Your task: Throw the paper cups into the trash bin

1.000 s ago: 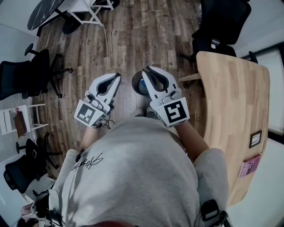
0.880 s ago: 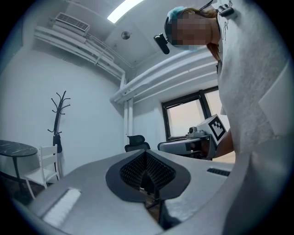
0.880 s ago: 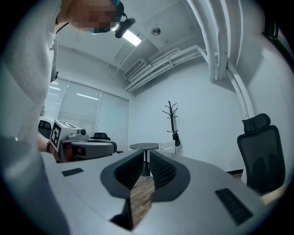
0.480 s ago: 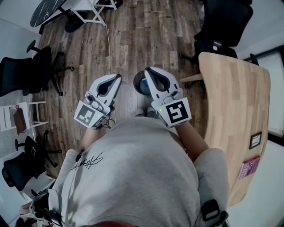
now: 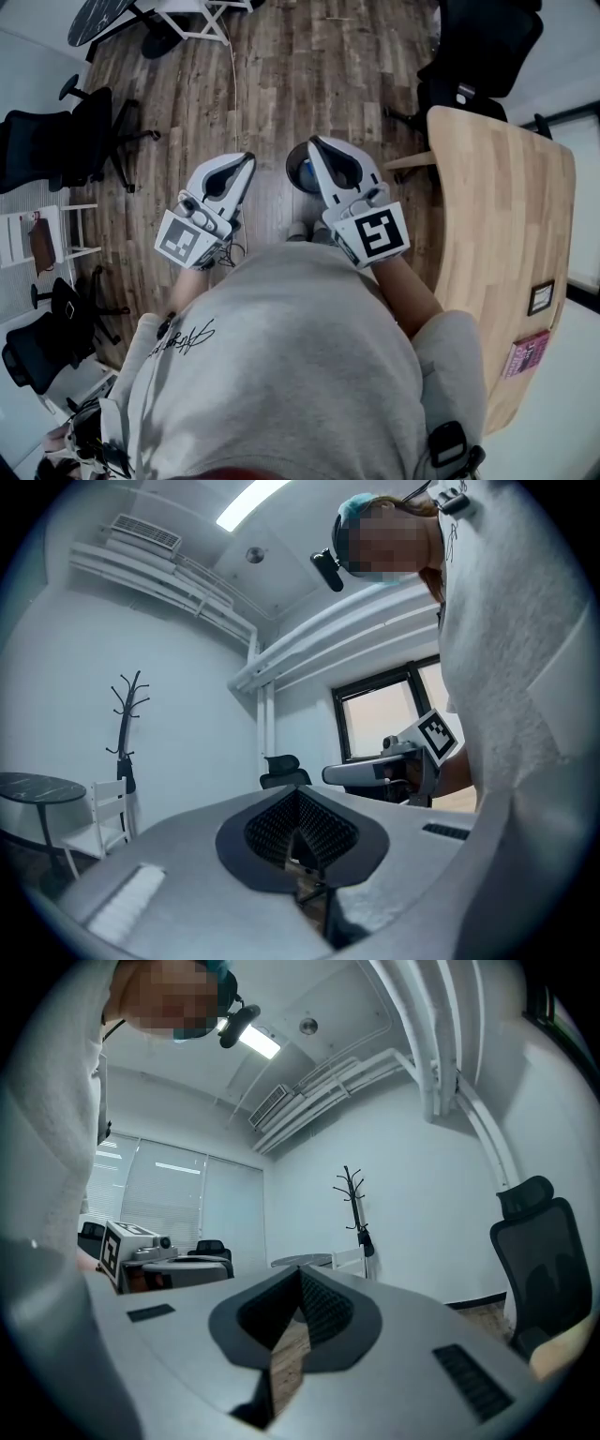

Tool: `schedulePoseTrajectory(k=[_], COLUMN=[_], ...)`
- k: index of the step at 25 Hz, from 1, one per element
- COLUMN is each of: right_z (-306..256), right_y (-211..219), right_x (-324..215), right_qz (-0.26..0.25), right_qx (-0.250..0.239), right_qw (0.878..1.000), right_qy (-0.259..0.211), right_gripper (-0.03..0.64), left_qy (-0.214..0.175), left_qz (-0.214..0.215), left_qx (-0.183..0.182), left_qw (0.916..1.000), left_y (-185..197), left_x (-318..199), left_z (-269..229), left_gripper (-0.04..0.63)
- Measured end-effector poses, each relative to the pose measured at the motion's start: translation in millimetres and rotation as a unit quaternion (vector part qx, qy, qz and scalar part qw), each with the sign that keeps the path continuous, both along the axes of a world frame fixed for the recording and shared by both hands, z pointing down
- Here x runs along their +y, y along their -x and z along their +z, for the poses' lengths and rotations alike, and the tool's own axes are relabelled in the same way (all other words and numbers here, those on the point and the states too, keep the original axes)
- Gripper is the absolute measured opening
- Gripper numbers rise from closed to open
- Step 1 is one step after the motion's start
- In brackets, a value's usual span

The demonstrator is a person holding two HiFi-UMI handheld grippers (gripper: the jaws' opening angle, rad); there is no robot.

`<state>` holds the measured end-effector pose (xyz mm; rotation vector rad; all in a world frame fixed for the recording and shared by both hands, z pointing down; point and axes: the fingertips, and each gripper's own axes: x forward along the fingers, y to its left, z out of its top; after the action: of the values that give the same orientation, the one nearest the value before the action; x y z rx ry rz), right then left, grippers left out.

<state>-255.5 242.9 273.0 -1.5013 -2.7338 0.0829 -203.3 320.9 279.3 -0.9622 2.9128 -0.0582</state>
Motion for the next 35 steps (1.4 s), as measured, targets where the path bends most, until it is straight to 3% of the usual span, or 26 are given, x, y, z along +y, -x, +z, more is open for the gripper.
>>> schedulePoseTrajectory(k=[35], right_z=[18.3], right_y=[9.8], right_x=[-5.9], right_qz=[0.008], right_qx=[0.008], right_qw=[0.999], right_qy=[-0.031], right_gripper=[0.009], left_qy=[0.002], left_qz=[-0.01], left_qx=[0.008], left_qw=[0.9999], left_y=[11.1], left_x=[-0.5], left_z=[8.5], left_gripper=[0.003])
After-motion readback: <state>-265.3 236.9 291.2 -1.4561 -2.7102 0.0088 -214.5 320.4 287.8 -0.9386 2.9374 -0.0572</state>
